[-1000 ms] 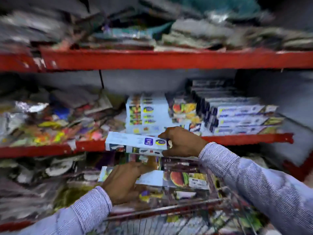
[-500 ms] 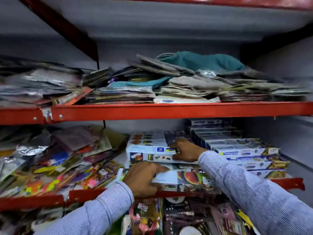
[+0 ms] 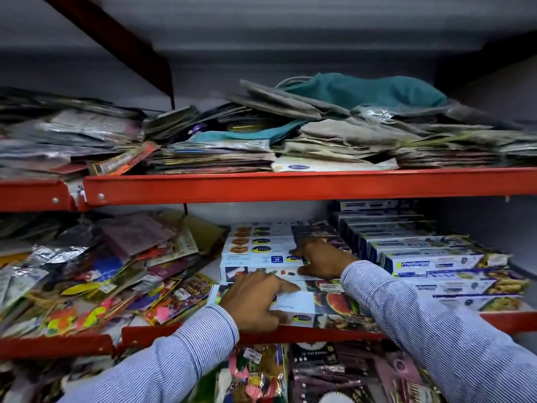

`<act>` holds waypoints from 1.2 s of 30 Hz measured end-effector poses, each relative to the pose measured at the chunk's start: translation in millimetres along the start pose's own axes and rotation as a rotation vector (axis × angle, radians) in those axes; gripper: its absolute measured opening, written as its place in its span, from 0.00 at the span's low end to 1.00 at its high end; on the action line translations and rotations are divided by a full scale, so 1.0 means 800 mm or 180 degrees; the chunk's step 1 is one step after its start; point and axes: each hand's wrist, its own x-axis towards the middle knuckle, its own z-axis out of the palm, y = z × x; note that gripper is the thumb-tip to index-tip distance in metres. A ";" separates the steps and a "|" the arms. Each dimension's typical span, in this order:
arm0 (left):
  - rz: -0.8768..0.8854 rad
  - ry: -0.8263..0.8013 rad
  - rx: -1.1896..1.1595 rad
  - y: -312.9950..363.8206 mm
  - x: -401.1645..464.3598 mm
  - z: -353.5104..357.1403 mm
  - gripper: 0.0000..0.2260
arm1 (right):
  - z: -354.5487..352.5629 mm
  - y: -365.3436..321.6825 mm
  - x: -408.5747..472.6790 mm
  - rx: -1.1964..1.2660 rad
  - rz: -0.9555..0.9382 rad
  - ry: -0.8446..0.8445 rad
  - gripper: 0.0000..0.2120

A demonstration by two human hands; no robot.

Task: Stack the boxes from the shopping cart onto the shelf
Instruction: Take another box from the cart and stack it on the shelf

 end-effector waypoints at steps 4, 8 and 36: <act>-0.0032 0.0007 0.0056 0.004 0.000 -0.001 0.30 | 0.004 0.002 -0.003 -0.0215 -0.0098 0.0309 0.25; -0.0063 -0.0024 0.0070 0.007 0.002 -0.002 0.29 | 0.004 0.001 -0.001 -0.0254 -0.0099 0.0346 0.24; -0.0108 0.0850 0.0862 -0.028 0.048 0.048 0.18 | 0.028 0.016 -0.035 0.0671 -0.0006 0.0580 0.18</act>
